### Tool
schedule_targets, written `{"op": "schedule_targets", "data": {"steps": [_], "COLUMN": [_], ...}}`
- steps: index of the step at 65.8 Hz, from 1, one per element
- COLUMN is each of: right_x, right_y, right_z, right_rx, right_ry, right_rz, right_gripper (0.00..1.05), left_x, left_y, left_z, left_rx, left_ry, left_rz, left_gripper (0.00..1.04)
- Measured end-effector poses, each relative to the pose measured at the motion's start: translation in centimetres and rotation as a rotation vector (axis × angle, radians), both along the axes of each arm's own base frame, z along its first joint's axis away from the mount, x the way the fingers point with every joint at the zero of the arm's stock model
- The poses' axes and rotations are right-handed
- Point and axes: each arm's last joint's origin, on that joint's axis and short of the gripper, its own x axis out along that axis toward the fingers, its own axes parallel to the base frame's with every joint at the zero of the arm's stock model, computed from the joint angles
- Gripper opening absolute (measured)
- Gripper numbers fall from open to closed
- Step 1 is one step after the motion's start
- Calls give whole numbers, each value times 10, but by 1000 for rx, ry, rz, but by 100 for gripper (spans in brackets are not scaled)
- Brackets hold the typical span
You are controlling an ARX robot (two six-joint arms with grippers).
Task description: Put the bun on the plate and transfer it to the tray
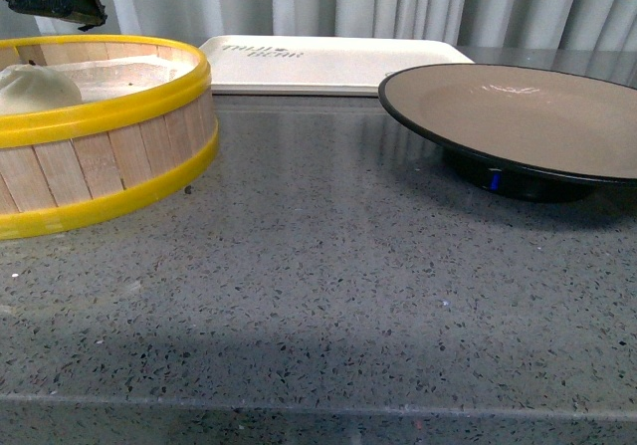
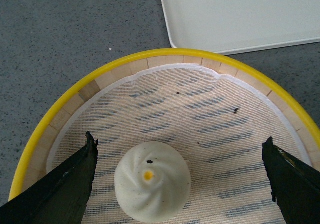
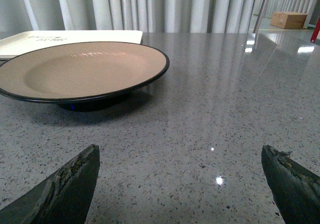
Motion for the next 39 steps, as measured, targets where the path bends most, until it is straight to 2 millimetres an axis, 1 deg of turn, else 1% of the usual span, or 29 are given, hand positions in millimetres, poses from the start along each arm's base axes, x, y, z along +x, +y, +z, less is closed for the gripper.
{"op": "schedule_targets", "data": {"steps": [16, 32, 39], "right_x": [0, 0, 0], "right_y": [0, 0, 0], "right_z": [0, 0, 0], "right_rx": [0, 0, 0], "right_ry": [0, 0, 0], "right_rz": [0, 0, 0], "right_gripper": [96, 96, 96], "left_x": [10, 13, 15], "left_y": [3, 6, 8], "left_z": [-12, -19, -25], "left_rx": [47, 63, 62], "left_ry": [22, 49, 86], "left_rz": [43, 61, 59], "left_gripper": [98, 98, 98]}}
